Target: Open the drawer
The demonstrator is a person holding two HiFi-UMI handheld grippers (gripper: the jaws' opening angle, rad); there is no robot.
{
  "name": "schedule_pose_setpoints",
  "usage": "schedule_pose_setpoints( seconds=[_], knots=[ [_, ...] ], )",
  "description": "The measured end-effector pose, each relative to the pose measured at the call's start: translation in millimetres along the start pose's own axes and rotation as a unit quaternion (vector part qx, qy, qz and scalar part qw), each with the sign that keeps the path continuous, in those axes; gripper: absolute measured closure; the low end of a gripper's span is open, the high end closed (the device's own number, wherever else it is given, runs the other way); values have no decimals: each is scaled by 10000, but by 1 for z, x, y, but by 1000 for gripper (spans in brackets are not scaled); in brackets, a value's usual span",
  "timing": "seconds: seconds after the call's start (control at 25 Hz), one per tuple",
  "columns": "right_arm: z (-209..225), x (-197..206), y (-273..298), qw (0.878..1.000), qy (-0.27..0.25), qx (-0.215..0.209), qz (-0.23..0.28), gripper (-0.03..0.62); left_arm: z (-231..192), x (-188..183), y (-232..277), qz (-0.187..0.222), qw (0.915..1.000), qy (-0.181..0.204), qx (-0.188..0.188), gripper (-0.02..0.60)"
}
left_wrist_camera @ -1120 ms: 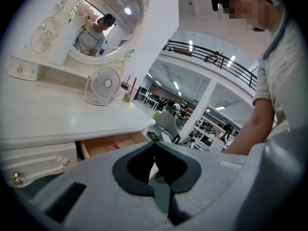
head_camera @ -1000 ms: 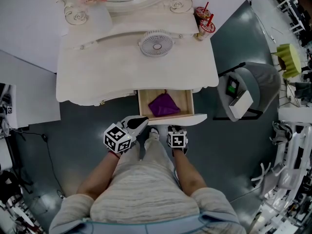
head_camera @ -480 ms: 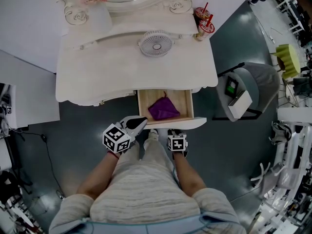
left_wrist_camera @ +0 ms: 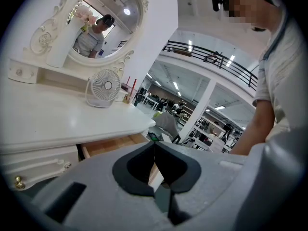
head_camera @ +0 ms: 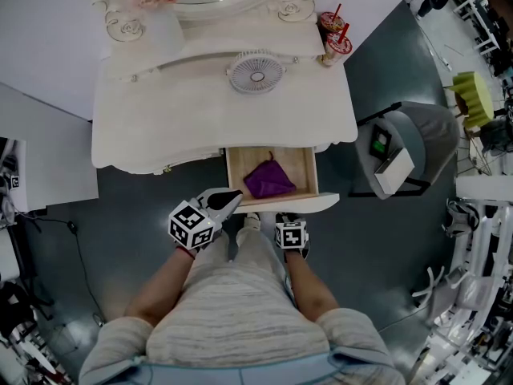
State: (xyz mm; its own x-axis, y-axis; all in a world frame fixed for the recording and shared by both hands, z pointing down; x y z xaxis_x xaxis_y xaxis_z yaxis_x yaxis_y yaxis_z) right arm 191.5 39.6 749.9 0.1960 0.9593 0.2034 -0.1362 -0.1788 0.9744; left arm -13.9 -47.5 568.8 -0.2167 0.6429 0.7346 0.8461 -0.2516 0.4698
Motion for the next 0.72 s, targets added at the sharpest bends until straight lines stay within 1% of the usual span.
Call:
schedule_pose_setpoints(
  seconds=[0.36,0.64,0.72],
  knots=[
    [0,-1,1,10000,-64,23,-62,470,-1,-3,1,15,10000,31,29,568],
    [2,-1,2,9999,0,-27,-117,468,-1,-4,0,15,10000,49,44,568],
    [2,-1,2,9997,-113,-3,-196,468,-1,-5,-1,38,10000,59,52,568]
  ],
)
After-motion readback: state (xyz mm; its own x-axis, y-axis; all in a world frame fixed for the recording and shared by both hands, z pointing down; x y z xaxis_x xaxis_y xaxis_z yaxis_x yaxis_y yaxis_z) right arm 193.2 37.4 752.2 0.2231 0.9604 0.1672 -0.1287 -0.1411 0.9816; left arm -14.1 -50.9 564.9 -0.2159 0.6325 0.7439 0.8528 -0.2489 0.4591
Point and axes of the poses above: the fingertips, and each gripper's own axes: y forward along the fingers, z to its right, x out of its underside, the point moved 5 cm from there along -y, backward along the fingers, and after that the axes turned 10 degrees about -z, right-handed, at the moved point
